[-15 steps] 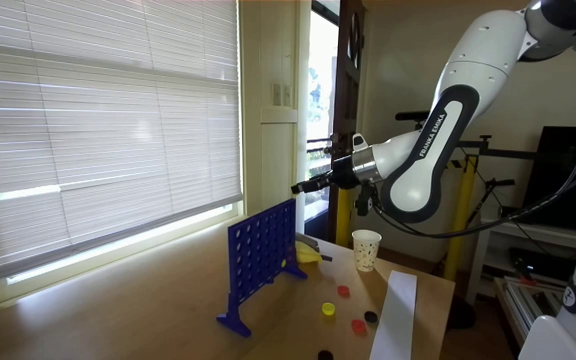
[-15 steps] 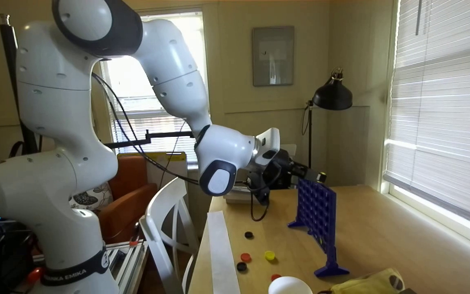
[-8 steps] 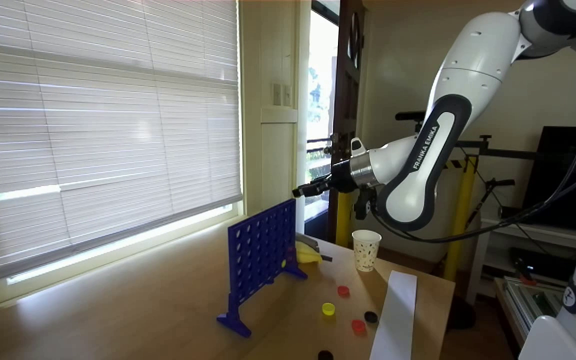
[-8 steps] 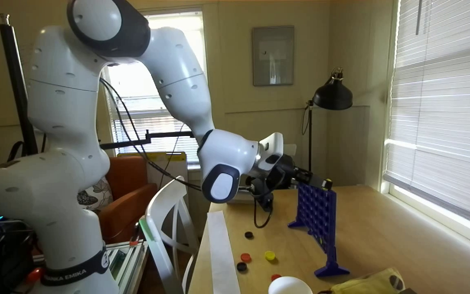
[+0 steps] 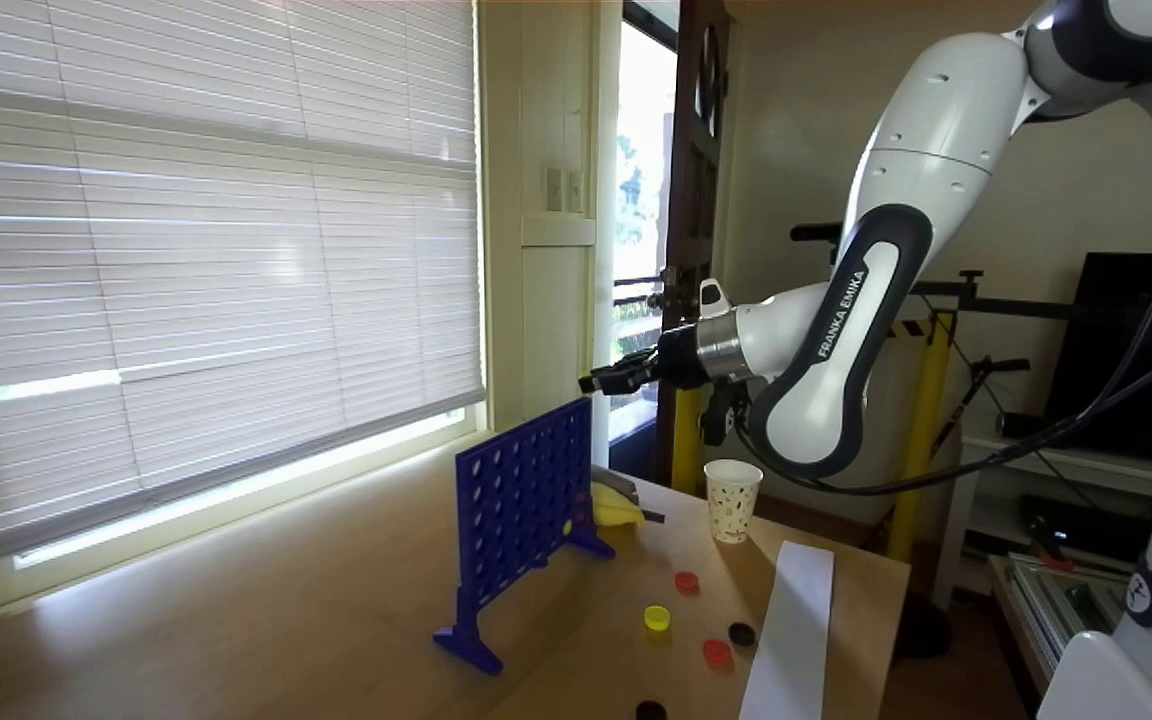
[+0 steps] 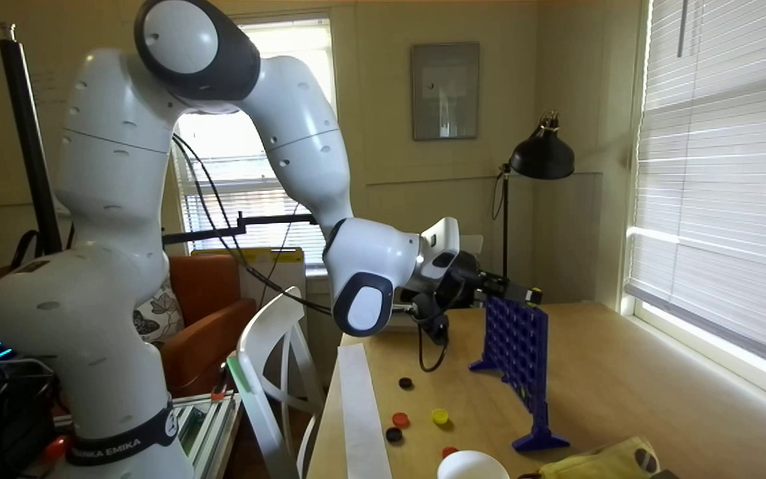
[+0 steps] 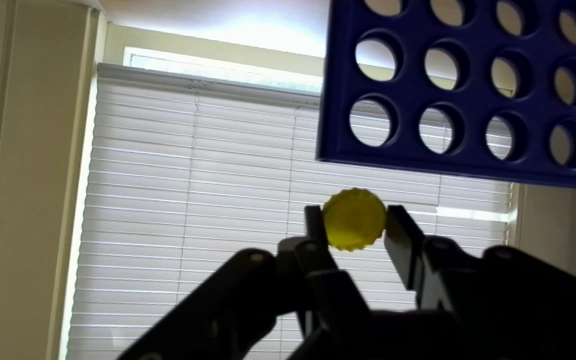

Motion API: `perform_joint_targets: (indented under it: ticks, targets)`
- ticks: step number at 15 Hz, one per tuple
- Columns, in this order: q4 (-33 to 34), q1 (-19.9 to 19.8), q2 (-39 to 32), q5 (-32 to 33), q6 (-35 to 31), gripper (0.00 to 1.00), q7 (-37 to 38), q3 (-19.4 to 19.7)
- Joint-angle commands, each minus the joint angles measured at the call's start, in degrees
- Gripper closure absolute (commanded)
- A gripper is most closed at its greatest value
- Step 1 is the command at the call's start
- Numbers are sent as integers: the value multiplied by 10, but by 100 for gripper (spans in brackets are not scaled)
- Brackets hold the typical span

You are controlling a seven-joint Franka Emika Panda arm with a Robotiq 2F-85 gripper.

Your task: Put one yellow chip in the blue gameboard.

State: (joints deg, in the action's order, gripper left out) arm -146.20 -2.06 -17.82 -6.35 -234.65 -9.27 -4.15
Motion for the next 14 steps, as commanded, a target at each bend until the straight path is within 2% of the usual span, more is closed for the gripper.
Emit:
perform_joint_targets:
  ticks: [1,14]
  targets:
    - [19,18,-27,17,-25,90,19,23]
    - [44,27,-64,31,-52,90,25,34]
